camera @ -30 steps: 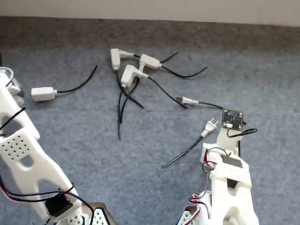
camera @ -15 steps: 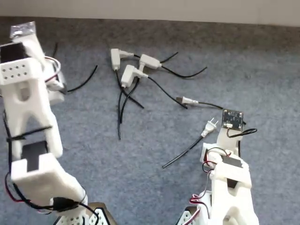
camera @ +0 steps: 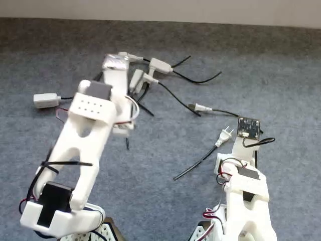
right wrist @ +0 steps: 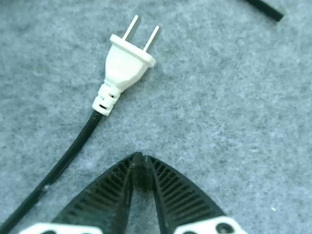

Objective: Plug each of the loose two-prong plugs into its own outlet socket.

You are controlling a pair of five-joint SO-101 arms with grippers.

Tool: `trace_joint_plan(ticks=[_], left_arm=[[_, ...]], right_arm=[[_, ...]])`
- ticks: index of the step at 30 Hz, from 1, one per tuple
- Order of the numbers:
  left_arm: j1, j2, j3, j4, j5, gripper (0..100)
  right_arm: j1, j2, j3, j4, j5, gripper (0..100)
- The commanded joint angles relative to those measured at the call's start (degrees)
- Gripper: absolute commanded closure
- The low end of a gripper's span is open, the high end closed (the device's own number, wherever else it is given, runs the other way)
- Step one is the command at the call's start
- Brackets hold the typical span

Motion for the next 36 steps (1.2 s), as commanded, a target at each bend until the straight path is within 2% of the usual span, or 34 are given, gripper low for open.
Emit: trace_joint_plan(ticks=[1,4,7,9,14,19,22,32,36], left_arm=[[4.4,-2.4,7.6,-11.8,-3.3,99],[5.1,-2.4,13.5,-19.4,-8.5,99],[4.9,-2.4,18.9,-25.5,-8.4,99],[4.9,-2.4,21.9,-28.0,-8.4,94],[4.7,-2.4,24.0,-28.6,-8.4,71],[4.2,-2.4,24.6,-28.6,-8.9,70],[-0.3,-2.4,24.6,-28.5,-9.0,70],[-16.6,-2.4,24.1,-29.5,-17.3,70],[-21.8,-3.1,24.0,-30.3,-17.8,70]], right_arm=[[-0.9,-0.6,-0.2,-0.9,-0.4,99.2],[-0.9,-0.6,-0.2,-0.9,-0.4,99.2],[-0.9,-0.5,-0.2,-0.9,-0.4,99.2],[-0.9,-0.5,-0.2,-0.9,-0.4,99.2],[-0.9,-0.5,-0.2,-0.9,-0.4,99.2],[-0.9,-0.5,-0.1,-0.9,-0.4,99.2],[-0.9,-0.5,-0.1,-0.9,-0.4,99.2],[-0.9,-0.5,-0.1,-0.9,-0.4,99.2],[-0.9,-0.5,-0.1,-0.9,-0.4,99.2]])
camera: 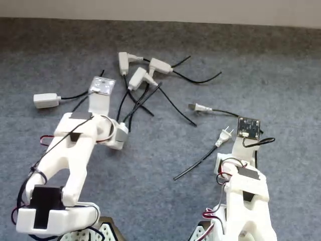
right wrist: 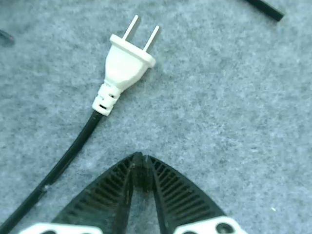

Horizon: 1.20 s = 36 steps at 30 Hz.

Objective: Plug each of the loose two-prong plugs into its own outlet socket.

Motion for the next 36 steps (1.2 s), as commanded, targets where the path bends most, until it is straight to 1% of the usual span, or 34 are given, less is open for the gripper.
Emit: trace_joint_plan(ticks=[1,3,7,10,13,17,21,22,26,29,33,36], left_arm=[[-5.0,-2.2,-1.5,-0.8,-0.3,70],[-6.5,-2.7,-3.8,-0.6,-0.2,70],[-10.9,-4.9,-7.0,2.8,-0.2,70],[-14.1,-6.5,-8.7,2.6,-0.2,70],[-16.0,-6.5,-11.0,2.6,-0.3,70],[-15.2,-6.5,-11.7,2.7,-0.4,70],[-10.3,-7.3,-11.9,3.7,-1.2,70],[-8.5,-7.7,-12.3,5.4,-3.3,70],[0.2,-10.7,-14.6,16.3,-17.0,70],[4.2,-13.6,-16.7,21.7,-25.9,70],[4.8,-14.5,-16.7,23.1,-40.8,70],[1.9,-12.8,-16.2,22.9,-50.5,72]], right_arm=[[-0.9,-0.5,-0.1,-0.9,-0.4,99.2],[-0.9,-0.5,-0.1,-0.9,-0.4,99.2],[-0.9,-0.5,-0.1,-0.9,-0.4,99.2],[-0.9,-0.5,-0.1,-0.9,-0.4,99.2],[-0.9,-0.5,-0.1,-0.9,-0.4,99.2],[-0.9,-0.5,-0.1,-0.9,-0.4,99.2],[-0.9,-0.5,-0.2,-0.9,-0.3,99.2],[-0.9,-0.5,-0.2,-0.9,-0.3,99.2],[-0.9,-0.5,-0.3,-0.9,-0.3,99.2],[-0.9,-0.5,-0.3,-0.9,-0.3,99.2],[-0.9,-0.5,-0.3,-0.9,-0.3,99.2],[-0.9,-0.5,-0.3,-0.9,-0.3,99.2]])
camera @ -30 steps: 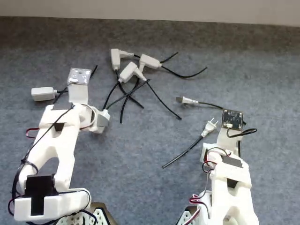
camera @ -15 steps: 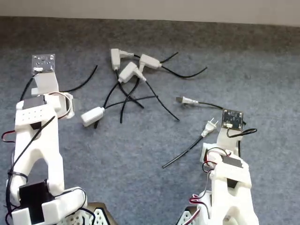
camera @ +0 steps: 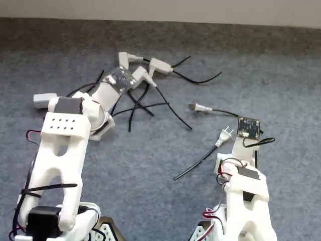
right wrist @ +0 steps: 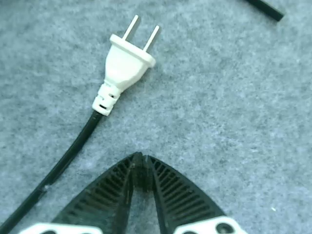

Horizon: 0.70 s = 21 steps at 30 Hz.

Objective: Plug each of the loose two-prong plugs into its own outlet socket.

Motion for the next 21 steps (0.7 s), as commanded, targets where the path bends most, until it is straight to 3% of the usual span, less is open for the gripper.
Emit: trace_joint_plan(ticks=[1,6,13,21], left_arm=[[-2.8,0.7,-1.6,-0.4,-11.2,75],[-7.6,8.7,-1.9,-10.8,-18.3,88],[-7.0,18.2,-1.9,-15.5,-20.7,88],[-7.5,19.6,-8.0,-15.1,-20.4,88]], right_arm=[[-0.9,-0.5,-0.3,-0.9,-0.3,99.2],[-0.9,-0.5,-0.3,-0.9,-0.3,99.2],[-0.9,-0.5,-0.3,-0.9,-0.3,99.2],[-0.9,-0.5,-0.3,-0.9,-0.3,99.2]])
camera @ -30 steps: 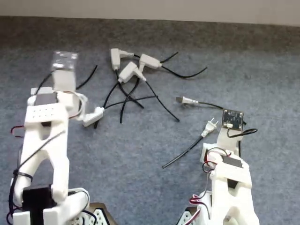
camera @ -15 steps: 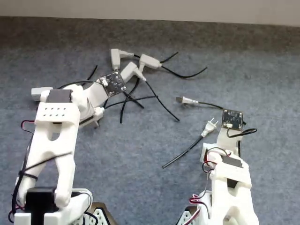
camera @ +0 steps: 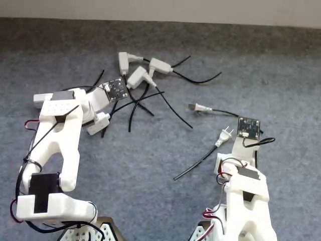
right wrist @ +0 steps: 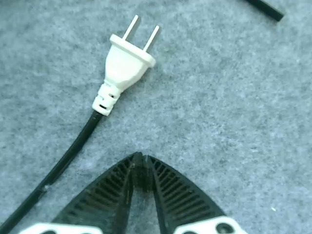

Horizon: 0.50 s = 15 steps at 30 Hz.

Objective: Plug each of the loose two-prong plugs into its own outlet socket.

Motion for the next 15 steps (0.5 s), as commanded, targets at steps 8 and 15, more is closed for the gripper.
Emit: trace_joint_plan(ticks=[8,15], left_arm=[[-2.3,-0.7,-15.9,7.6,-0.1,88],[3.6,0.0,-15.3,22.4,-0.5,88]], right_arm=[[-0.9,-0.5,-0.4,-1.0,-0.3,99.2],[-0.9,-0.5,-0.4,-1.0,-0.3,99.2]])
